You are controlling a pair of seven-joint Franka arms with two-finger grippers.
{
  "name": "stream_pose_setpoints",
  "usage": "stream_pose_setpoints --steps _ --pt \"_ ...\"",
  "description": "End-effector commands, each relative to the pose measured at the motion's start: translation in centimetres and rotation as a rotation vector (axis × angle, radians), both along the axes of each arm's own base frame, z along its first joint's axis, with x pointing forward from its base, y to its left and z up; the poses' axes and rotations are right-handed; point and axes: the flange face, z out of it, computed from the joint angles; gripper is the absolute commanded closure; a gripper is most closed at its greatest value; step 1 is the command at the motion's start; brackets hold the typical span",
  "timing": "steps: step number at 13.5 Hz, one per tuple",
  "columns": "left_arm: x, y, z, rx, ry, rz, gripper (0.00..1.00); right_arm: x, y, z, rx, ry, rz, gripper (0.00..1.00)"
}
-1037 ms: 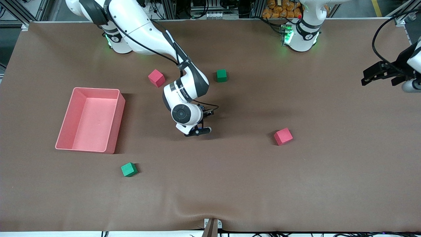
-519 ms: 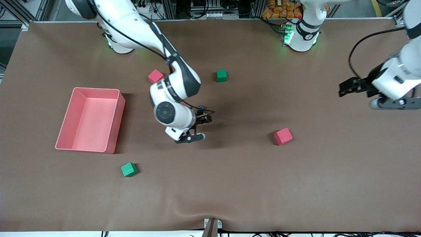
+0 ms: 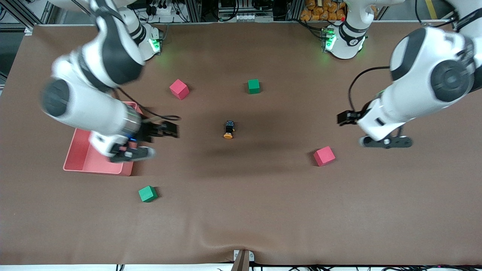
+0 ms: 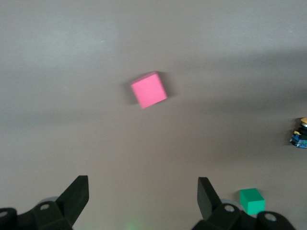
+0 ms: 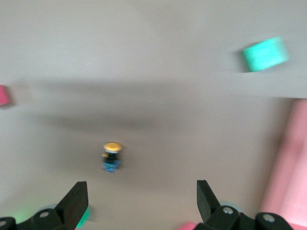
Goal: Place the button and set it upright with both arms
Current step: 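Withdraw the right gripper while the left gripper reaches toward the button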
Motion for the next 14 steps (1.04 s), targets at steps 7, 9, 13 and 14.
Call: stream_pose_setpoints --steps 7,9,13,14 --pt "2.7 -10.6 -7.2 -0.051 -0.047 0.116 0.0 -3.3 -15.7 9.0 -0.164 -0.099 0.066 0.0" --pt "2.4 -13.7 -9.1 -0.053 -0.028 0.097 0.0 -3.8 -18.0 10.4 -0.201 -0.128 0.098 0.0" --pt "1.1 -18.3 -13.9 -0.092 0.062 0.064 0.0 -5.1 -23.1 9.1 -0.216 -0.064 0.1 0.0" --pt "0.7 -20.2 -15.0 -0.107 0.077 0.055 0.0 -5.5 -23.4 8.3 -0.215 -0.036 0.095 0.0"
